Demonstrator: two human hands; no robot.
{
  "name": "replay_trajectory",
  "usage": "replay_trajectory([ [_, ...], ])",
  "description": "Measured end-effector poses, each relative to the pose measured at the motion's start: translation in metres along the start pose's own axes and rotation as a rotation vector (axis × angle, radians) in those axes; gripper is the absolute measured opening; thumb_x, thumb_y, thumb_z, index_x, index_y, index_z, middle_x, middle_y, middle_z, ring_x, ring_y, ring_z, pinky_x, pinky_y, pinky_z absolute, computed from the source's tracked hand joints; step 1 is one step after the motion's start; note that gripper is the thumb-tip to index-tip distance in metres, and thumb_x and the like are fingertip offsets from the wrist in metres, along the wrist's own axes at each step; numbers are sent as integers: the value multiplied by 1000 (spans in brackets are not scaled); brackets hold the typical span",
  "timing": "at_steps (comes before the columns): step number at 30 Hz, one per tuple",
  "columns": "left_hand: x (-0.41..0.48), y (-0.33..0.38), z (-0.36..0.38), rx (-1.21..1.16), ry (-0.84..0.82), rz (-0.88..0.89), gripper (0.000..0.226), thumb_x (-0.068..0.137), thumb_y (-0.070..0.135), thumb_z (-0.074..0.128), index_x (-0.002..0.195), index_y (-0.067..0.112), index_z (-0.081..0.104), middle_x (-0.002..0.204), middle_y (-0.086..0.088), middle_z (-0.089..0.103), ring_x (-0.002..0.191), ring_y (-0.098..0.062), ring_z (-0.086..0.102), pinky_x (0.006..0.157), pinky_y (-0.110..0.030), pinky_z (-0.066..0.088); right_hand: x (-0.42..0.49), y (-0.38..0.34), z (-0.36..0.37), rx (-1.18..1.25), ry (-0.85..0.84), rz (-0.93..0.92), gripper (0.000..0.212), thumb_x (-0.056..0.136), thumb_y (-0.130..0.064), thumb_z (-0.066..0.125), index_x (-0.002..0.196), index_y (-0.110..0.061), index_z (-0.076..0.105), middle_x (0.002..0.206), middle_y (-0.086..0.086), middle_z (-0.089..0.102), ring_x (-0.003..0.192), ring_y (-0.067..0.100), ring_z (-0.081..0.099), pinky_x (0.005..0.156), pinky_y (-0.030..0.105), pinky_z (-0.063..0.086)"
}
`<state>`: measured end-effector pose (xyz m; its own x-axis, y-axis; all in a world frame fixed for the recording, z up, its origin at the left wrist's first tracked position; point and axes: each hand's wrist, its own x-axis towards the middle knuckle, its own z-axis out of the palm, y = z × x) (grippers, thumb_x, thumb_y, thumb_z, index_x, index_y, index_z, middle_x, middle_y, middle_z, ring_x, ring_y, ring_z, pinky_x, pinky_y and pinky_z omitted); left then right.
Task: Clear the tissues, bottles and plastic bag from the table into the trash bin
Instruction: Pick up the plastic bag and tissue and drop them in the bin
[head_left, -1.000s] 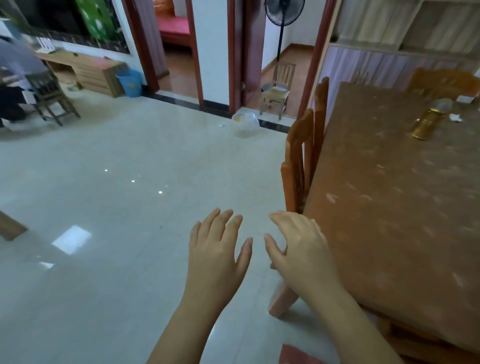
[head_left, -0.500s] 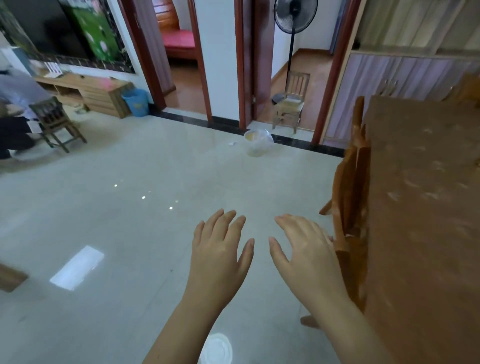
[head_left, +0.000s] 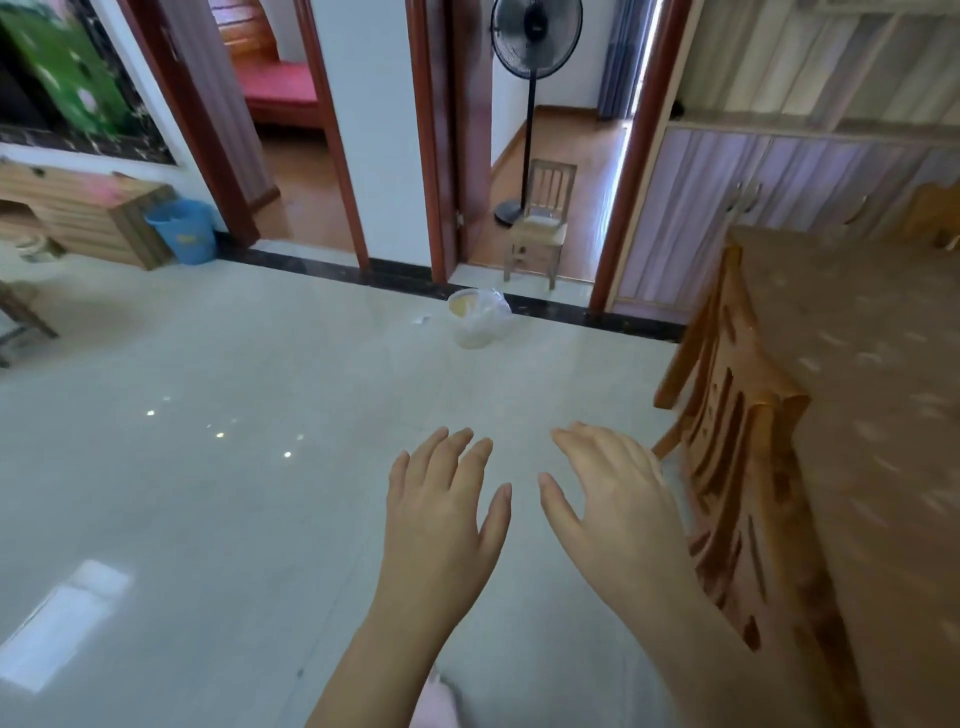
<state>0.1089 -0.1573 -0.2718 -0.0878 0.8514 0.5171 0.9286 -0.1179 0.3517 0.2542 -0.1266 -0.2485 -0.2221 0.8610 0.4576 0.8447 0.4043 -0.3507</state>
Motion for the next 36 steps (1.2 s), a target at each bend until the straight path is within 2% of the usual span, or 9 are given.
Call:
replay_trajectory([
  [4,75,-56,15,-18,-9,36,42,84,35,43,108,7,63,111,-11,66,111,-33,57,90,-53,45,81,-21,44,-31,4,-10,47,81,-38,38,105,-8,65,105,13,68,98,31,62,85,55,48],
  [7,133,-90,28,-33,16,64,41,84,34,44,108,7,62,111,-11,65,112,-32,56,89,-51,45,139,-26,71,-50,33,-1,39,80,-33,52,106,-8,66,107,13,68,99,31,62,85,57,47],
  [15,254,-117,105,-83,-97,131,42,85,35,42,110,9,62,114,-10,65,114,-32,56,93,-52,42,240,24,123,-74,63,122,41,75,-31,58,106,-6,66,107,16,67,97,33,63,79,57,51],
  [20,355,-90,174,-104,-154,216,40,85,35,48,113,9,62,116,-11,64,114,-32,56,94,-52,43,319,99,133,-133,133,213,44,75,-36,57,107,-7,66,109,15,67,98,35,63,80,59,49],
  [25,466,-41,235,-136,-152,320,46,85,38,40,115,10,60,119,-9,62,117,-31,52,98,-53,41,405,185,120,-197,195,272,45,74,-36,57,107,-7,66,109,16,67,98,36,63,81,62,47],
  [27,514,-15,253,-163,-123,354,45,85,37,40,115,10,60,118,-10,63,116,-32,53,96,-55,41,441,220,107,-219,240,261,44,76,-36,56,107,-5,65,108,18,67,98,36,63,83,61,47],
  [31,593,19,283,-181,-59,398,44,85,35,42,114,8,60,119,-11,62,117,-33,52,96,-55,41,512,278,85,-266,317,193,40,81,-34,50,105,-4,65,102,17,68,95,35,63,84,50,47],
  [33,620,26,298,-178,-47,408,44,84,35,42,114,9,60,119,-11,62,117,-33,52,97,-57,39,538,295,85,-288,336,181,38,77,-29,58,105,-3,65,103,17,68,94,35,63,84,50,48],
  [36,664,33,328,-184,-17,428,45,83,35,41,113,9,61,116,-11,63,114,-33,54,97,-54,36,578,324,93,-301,354,174,40,78,-30,56,106,-3,65,104,18,68,96,35,63,83,54,50],
])
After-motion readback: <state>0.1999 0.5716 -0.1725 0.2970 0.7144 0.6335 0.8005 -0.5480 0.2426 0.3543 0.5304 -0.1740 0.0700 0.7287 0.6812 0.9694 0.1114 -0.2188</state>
